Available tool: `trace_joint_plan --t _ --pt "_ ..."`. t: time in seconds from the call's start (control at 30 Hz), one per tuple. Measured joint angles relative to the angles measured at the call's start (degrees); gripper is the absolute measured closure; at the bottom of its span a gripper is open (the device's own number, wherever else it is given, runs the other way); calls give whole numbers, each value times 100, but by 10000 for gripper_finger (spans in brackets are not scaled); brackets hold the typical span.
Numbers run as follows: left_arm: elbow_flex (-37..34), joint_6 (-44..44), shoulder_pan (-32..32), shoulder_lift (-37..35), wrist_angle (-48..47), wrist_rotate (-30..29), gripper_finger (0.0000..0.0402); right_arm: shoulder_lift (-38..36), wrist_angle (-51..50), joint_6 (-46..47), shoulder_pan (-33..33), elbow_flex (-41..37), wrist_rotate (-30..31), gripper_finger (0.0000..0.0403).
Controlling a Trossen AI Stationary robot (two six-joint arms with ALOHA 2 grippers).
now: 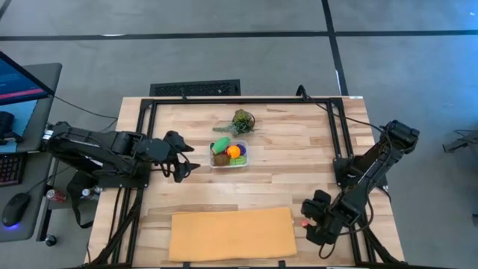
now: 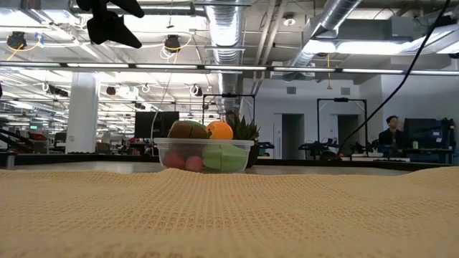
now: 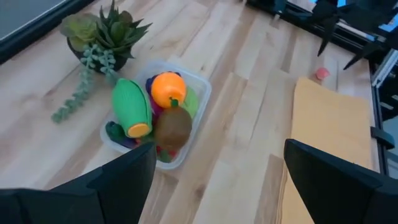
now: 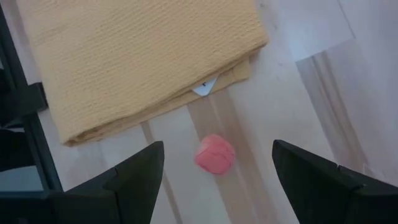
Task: Pick and placing Produce into tupperware
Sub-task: Put the pink peach into the transparent bin
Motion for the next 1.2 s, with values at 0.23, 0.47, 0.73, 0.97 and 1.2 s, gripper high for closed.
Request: trace_joint_plan --t 0.23,0.47,0.73,0.97,1.2 --pt "0 359 -1 0 223 -48 58 0 160 -14 9 0 -2 112" --pt "0 486 1 0 487 -664 58 2 312 -212 24 2 -112 112" --pt "0 78 1 -2 346 -602 58 352 103 174 61 2 -280 112" --pt "0 15 -1 -2 342 -354 58 733 157 411 48 0 -389 112" --pt "0 -45 0 -2 343 -361 58 754 141 460 20 0 -271 113"
